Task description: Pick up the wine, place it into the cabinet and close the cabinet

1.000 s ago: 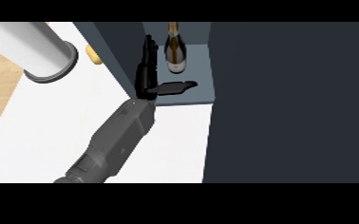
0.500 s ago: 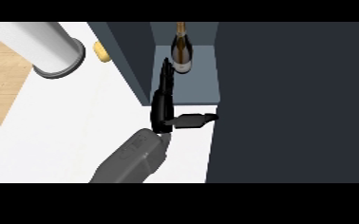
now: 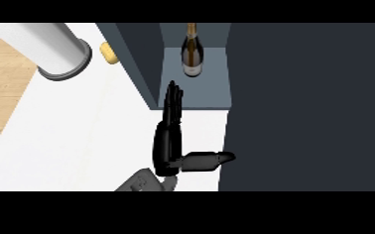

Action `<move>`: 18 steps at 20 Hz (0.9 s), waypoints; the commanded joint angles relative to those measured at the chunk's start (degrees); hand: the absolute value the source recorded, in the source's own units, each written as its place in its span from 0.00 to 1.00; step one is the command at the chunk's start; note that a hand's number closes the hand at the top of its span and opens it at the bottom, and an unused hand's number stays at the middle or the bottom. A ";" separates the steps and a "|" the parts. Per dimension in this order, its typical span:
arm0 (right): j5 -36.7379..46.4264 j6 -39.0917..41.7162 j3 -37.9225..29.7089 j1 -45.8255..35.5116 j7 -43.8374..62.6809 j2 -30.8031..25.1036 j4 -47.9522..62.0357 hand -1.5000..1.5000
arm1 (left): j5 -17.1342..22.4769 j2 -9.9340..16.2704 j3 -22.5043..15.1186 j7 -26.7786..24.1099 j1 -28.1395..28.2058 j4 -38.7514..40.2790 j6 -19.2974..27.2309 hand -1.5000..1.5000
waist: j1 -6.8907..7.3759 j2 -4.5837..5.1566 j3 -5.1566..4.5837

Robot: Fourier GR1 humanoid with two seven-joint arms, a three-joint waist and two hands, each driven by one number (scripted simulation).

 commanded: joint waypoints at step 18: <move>-9.51 6.46 2.26 5.50 4.29 -1.98 -5.90 1.00 | -9.52 17.97 -6.34 7.77 21.89 -35.10 0.75 0.00 | -0.27 0.07 0.01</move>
